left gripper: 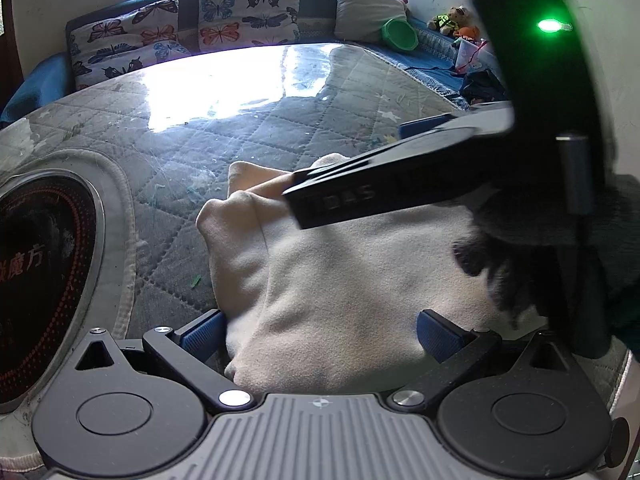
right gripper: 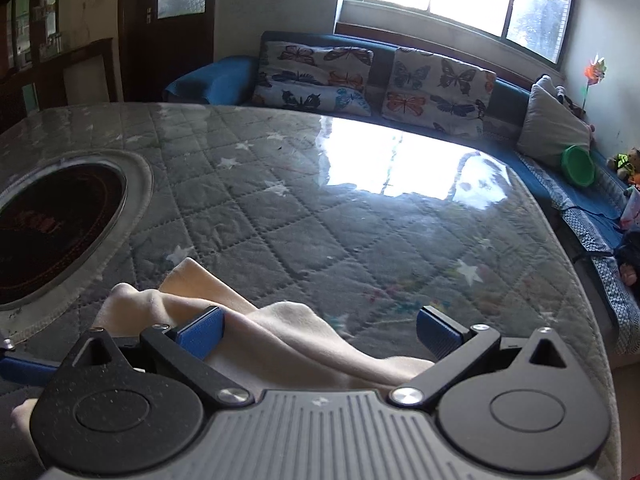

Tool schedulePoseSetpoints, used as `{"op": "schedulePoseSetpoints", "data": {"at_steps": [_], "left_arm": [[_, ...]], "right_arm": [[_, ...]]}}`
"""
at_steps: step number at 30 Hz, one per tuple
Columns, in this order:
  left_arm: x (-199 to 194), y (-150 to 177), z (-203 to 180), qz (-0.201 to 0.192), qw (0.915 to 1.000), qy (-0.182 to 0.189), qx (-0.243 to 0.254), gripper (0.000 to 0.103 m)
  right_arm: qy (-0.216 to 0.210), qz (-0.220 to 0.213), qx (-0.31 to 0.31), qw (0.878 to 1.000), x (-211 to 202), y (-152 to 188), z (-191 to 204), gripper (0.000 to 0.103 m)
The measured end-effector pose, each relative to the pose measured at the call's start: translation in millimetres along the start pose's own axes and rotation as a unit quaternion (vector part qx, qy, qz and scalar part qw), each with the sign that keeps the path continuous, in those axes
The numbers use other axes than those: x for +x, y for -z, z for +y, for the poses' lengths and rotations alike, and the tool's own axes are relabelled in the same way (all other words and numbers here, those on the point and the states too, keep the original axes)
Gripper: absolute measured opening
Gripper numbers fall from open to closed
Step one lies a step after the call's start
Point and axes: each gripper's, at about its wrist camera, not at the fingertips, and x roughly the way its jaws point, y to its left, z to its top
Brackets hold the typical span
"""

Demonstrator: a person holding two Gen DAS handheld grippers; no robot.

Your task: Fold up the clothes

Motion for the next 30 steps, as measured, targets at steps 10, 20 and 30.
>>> {"op": "schedulePoseSetpoints", "data": {"at_steps": [10, 20, 30], "left_arm": [[-3, 0, 1, 0.002, 1.0, -0.002, -0.006, 0.103], [-19, 5, -3, -0.011, 0.9998, -0.015, 0.0, 0.103], [-37, 21, -6, -0.018, 0.9995, -0.021, 0.013, 0.103]], "right_arm": [[0.002, -0.021, 0.017, 1.0, -25, 1, -11, 0.103], [0.027, -0.059, 0.042, 0.997, -91, 27, -29, 0.103], [0.044, -0.065, 0.09, 0.993, -145, 84, -39, 0.103]]}}
